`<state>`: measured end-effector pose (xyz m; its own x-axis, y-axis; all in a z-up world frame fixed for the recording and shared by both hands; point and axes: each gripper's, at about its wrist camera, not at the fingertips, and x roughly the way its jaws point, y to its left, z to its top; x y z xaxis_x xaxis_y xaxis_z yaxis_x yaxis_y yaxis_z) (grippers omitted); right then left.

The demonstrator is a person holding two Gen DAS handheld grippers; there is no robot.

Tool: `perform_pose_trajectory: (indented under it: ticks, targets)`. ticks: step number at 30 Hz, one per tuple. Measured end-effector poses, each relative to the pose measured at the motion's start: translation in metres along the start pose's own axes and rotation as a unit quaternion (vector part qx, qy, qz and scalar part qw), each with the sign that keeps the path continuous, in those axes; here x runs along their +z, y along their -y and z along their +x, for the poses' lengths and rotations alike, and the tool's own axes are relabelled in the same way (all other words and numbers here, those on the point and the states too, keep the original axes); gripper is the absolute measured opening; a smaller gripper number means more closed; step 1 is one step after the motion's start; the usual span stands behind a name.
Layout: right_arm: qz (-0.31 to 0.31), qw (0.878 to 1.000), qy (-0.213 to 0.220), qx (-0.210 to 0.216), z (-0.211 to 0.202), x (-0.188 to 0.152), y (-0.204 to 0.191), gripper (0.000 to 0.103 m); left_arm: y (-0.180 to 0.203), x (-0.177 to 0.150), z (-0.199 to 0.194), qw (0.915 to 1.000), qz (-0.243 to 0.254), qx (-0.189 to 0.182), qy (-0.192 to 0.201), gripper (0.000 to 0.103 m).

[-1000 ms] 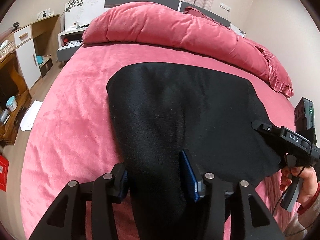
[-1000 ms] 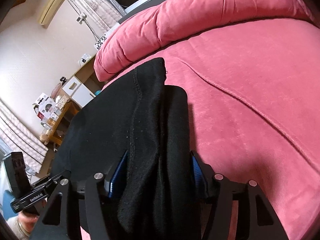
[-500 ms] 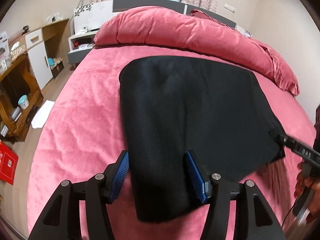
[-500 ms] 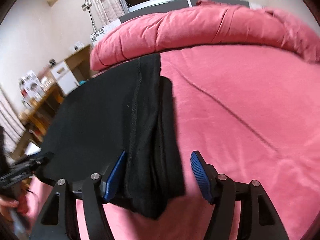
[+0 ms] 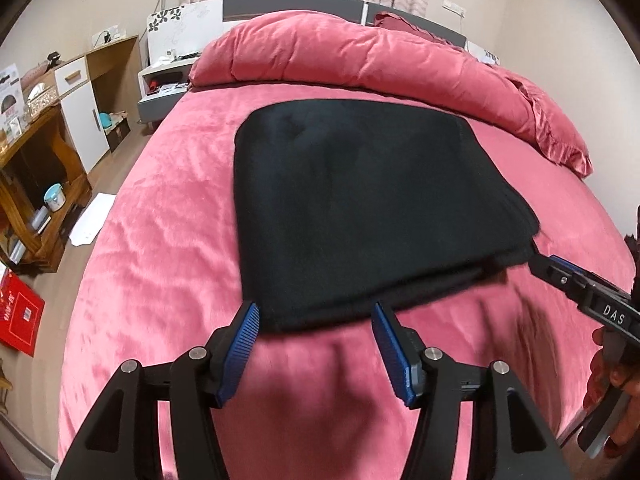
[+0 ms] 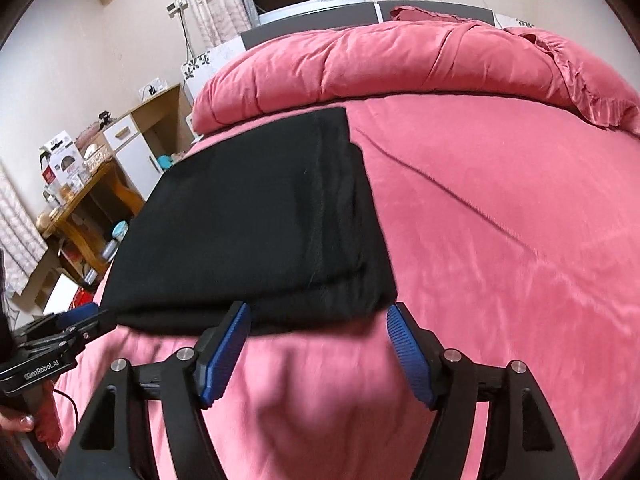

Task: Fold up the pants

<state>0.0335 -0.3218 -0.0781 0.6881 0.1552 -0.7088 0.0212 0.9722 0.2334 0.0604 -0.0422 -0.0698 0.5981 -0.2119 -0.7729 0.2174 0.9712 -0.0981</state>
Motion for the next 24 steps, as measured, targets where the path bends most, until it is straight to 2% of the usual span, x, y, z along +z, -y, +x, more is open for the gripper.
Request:
perform_pose_trajectory:
  ticks: [6, 7, 12, 15, 20, 24]
  targets:
    - [0.009, 1.000, -0.020, 0.006, -0.005, -0.029, -0.010, 0.081, 0.012, -0.026, -0.016, 0.9996, -0.006, 0.027, -0.001, 0.060]
    - [0.007, 1.000, -0.023, 0.004, -0.005, -0.032, -0.012, 0.085, 0.014, -0.030, -0.019, 0.9994, -0.004, 0.033, -0.001, 0.060]
    - [-0.004, 0.999, -0.033, -0.015, -0.007, -0.046, -0.018, 0.090, 0.022, -0.045, -0.033, 0.9975, 0.019, 0.067, 0.011, 0.060]
    - [-0.002, 0.999, -0.034, -0.026, -0.012, -0.050, -0.023, 0.095, 0.024, -0.050, -0.041, 0.9961, 0.016, 0.085, 0.018, 0.060]
    - [-0.023, 0.998, -0.012, -0.062, -0.030, -0.049, -0.037, 0.100, 0.029, -0.053, -0.054, 0.9938, 0.014, 0.104, 0.034, 0.060]
    - [-0.031, 0.997, 0.023, -0.061, -0.051, -0.045, -0.049, 0.101, 0.034, -0.053, -0.067, 0.9926, 0.007, 0.110, 0.051, 0.060]
